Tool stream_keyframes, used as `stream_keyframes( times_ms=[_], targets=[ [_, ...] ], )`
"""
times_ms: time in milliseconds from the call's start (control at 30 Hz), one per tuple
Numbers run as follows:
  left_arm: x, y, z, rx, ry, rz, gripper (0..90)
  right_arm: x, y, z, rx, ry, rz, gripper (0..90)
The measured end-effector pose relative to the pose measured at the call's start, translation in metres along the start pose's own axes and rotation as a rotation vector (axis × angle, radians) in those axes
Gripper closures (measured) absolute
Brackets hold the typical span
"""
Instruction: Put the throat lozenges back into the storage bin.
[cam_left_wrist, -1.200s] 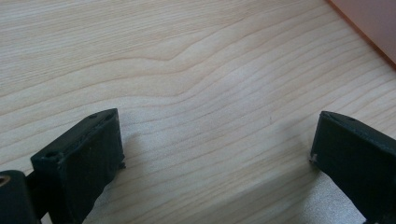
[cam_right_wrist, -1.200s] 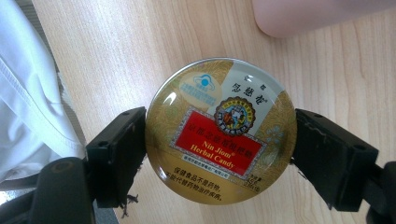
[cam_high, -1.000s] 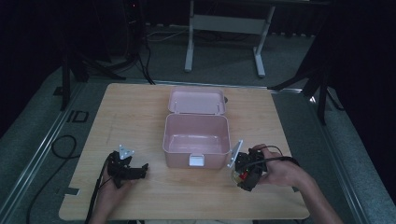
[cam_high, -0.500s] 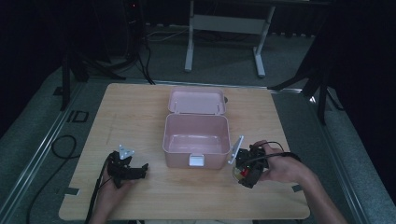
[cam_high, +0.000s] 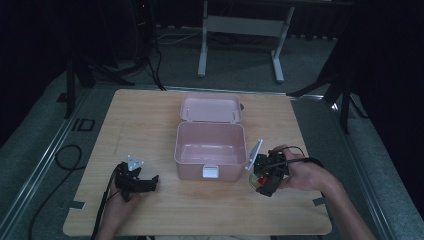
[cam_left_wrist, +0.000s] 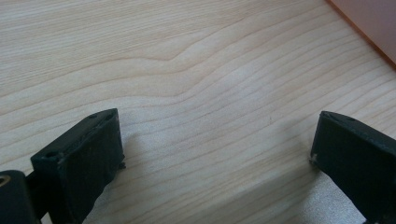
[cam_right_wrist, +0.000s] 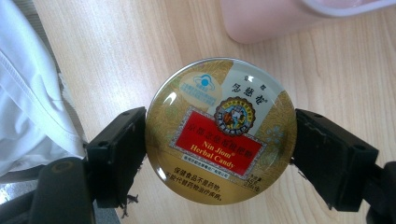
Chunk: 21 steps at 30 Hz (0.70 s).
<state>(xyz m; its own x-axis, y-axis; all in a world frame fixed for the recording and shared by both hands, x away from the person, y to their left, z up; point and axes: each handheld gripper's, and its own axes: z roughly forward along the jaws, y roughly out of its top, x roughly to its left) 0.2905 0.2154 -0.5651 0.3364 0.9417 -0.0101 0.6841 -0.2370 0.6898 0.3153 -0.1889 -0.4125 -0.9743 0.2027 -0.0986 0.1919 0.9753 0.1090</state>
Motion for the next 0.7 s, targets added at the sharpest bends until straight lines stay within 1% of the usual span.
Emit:
stream_keyframes(
  times_ms=[67,700],
  targets=[
    [0.0,0.0,0.0,0.0,0.0,0.0,2.5,-0.001,0.0,-0.002,-0.002,0.0,0.006,20.2],
    [0.0,0.0,0.0,0.0,0.0,0.0,2.5,-0.014,0.007,-0.02,-0.023,-0.024,0.009,20.2]
  ],
)
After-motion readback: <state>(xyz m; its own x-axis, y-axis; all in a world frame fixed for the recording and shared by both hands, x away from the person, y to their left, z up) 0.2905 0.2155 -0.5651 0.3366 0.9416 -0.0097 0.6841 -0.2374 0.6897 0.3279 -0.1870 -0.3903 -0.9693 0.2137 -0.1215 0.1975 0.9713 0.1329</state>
